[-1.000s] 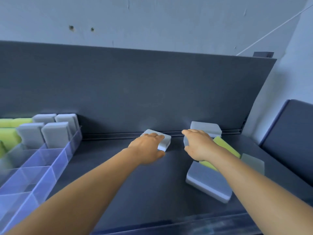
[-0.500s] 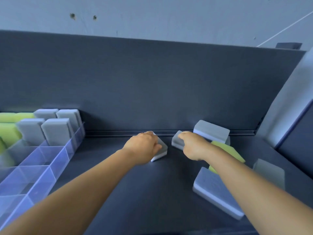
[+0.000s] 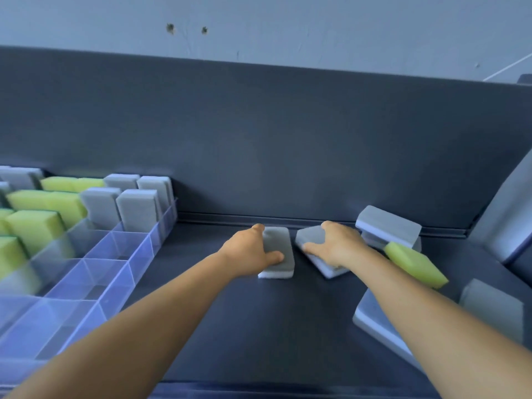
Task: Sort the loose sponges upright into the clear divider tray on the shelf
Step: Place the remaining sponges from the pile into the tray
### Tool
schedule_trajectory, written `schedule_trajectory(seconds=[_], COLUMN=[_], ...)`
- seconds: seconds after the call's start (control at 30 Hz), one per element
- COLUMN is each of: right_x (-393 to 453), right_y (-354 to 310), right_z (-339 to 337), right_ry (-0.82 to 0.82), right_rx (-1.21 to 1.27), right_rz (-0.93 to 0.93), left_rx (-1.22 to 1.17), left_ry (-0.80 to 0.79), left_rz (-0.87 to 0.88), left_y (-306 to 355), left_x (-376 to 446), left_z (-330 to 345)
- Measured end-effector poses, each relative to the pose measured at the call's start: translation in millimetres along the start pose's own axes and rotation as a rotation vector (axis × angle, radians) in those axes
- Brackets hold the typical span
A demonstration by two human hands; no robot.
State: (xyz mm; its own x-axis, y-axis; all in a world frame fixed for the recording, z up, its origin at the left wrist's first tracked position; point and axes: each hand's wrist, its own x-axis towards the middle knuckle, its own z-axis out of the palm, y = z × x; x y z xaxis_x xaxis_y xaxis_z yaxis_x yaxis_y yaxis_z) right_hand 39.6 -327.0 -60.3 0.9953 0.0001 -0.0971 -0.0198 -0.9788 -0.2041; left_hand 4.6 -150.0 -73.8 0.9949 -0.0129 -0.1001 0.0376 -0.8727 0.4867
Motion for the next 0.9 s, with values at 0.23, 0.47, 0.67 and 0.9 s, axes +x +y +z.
schedule_trajectory(seconds=[0.23, 0.47, 0.67, 0.9], right_x=[-12.3, -33.7, -55.5, -81.4], right_y=[-6.6, -11.0, -30.4, -77.0], right_z=[0.0, -11.7, -23.6, -34.7], right_ry=[-0.024, -0.024, 0.07, 0.2], right_rx=[0.184, 0.531, 0.719, 0.694], right_rz=[-0.055, -0.19, -0.322, -0.462], left_rx=[-0.238, -0.303, -0.287, -0.19], left_ry=[0.085, 0.224, 0.361, 0.458], left_rz=[0.001, 0.044, 0.126, 0.192], left_y=[-2.5, -2.9, -14.3, -43.3], left_x=[-19.7, -47.6, -67.8, -87.7], left_z=[2.1, -10.0, -44.1, -92.8])
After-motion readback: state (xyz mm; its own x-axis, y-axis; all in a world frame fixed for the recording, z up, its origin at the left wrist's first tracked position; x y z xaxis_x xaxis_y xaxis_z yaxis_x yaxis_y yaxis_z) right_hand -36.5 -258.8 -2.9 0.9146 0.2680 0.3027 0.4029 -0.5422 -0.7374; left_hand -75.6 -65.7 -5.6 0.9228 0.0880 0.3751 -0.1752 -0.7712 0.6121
